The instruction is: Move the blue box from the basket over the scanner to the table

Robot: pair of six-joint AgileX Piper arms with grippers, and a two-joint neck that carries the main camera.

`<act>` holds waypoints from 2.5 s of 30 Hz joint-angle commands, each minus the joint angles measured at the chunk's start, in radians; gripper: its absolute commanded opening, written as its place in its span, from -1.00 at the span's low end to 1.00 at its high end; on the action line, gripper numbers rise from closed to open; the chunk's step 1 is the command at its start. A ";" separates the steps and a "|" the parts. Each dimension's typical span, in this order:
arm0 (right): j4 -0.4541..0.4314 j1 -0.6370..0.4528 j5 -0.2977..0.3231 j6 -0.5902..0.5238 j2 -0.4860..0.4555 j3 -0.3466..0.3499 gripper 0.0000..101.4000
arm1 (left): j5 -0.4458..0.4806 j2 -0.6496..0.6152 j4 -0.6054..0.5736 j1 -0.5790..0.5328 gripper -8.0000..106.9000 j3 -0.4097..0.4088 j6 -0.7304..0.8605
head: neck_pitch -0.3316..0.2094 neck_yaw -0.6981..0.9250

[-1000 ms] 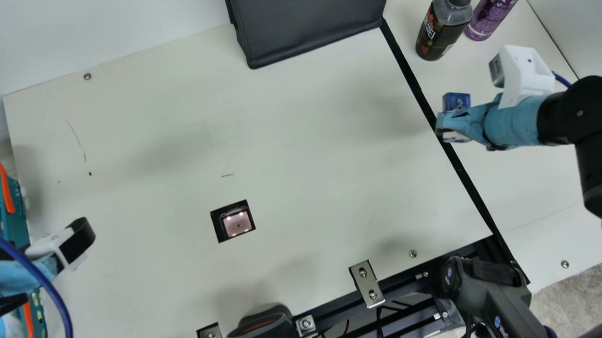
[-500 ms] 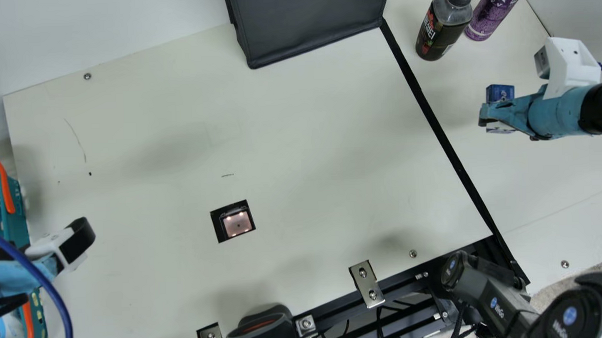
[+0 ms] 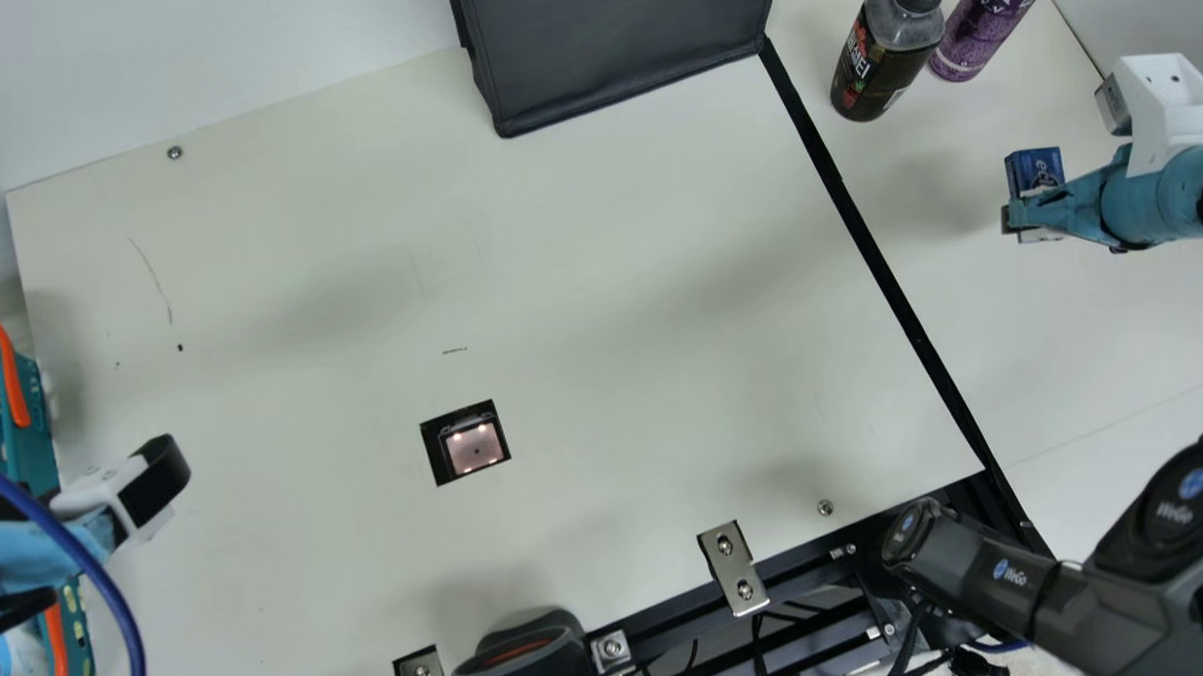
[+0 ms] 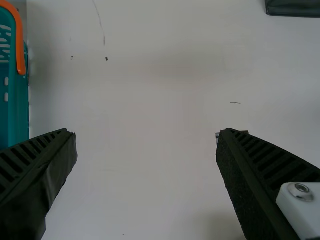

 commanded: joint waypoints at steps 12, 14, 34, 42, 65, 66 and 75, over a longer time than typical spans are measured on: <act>-0.005 -0.020 -0.047 -0.166 0.212 -0.140 -1.00 | 0.000 0.000 0.000 0.000 0.71 0.000 0.000 | -0.030 -0.002; -0.004 -0.024 -0.048 -0.184 0.241 -0.161 -1.00 | 0.000 0.000 0.000 0.000 0.71 0.000 0.000 | -0.030 -0.002; 0.000 -0.036 -0.046 -0.275 0.453 -0.342 -1.00 | 0.000 0.000 0.000 0.000 0.71 0.000 0.000 | -0.030 -0.002; 0.013 -0.031 -0.049 -0.290 0.496 -0.387 -1.00 | 0.000 0.000 0.000 0.000 0.71 0.000 0.000 | -0.030 -0.002; -0.003 0.000 -0.080 -0.259 0.506 -0.373 0.18 | 0.000 0.000 0.000 0.000 0.71 0.000 0.000 | -0.030 -0.002; -0.004 0.001 -0.082 -0.258 0.504 -0.371 0.24 | 0.000 0.000 0.000 0.000 0.71 0.000 0.000 | -0.030 -0.002; -0.013 0.011 -0.100 -0.241 0.478 -0.357 0.84 | 0.000 0.000 0.000 0.000 0.71 0.000 0.000 | -0.030 -0.002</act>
